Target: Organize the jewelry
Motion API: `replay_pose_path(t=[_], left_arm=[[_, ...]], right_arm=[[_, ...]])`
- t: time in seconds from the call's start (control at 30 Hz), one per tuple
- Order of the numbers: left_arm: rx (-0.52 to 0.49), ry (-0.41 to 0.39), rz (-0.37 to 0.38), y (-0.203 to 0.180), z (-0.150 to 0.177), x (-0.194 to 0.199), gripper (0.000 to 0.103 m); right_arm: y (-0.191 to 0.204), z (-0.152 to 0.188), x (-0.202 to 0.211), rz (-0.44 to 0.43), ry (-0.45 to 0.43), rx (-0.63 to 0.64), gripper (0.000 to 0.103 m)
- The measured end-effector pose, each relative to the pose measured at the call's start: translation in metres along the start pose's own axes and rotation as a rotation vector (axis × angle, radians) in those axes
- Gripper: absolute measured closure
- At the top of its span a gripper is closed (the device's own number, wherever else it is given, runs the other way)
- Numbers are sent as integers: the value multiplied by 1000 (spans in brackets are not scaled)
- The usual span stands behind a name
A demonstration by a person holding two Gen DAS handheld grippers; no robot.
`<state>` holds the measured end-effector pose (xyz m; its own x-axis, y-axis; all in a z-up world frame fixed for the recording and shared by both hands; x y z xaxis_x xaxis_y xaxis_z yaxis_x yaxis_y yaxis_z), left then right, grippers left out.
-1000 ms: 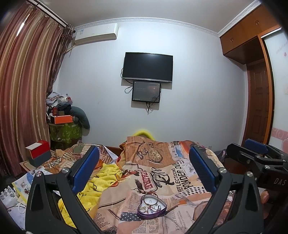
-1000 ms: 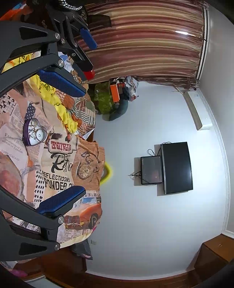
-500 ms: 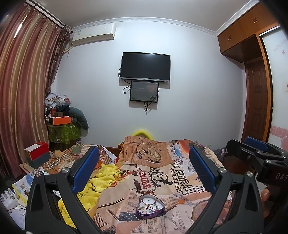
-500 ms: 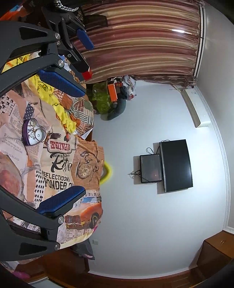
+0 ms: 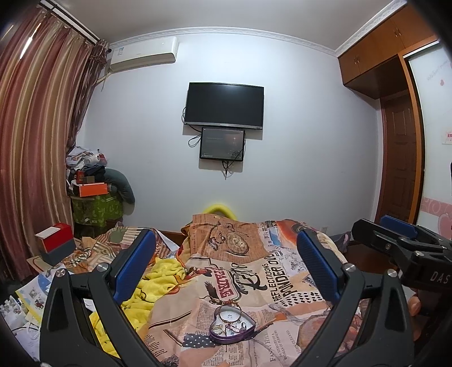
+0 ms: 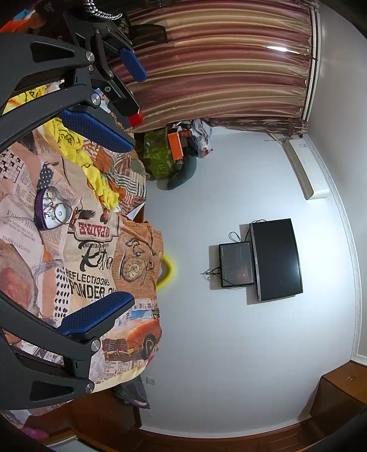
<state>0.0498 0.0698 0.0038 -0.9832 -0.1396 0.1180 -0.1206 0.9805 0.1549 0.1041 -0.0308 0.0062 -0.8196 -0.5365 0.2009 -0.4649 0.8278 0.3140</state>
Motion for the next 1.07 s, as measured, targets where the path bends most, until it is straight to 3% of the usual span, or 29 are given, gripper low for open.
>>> replay_pose_path(t=[1.07], left_arm=[[16, 18, 19, -2, 2, -5, 3]], right_arm=[[2, 2, -3, -12, 5, -10, 5]])
Point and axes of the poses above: each gripper's, at about its wrist camera, not at the fingertips, and x roughly against the way its jaws point, y to its left, z to its underside, the point moved 8 cm from there along -x, roughly the way its jaws point, and after that the axes turned 13 degrees about -x, right-handed, at the moved point
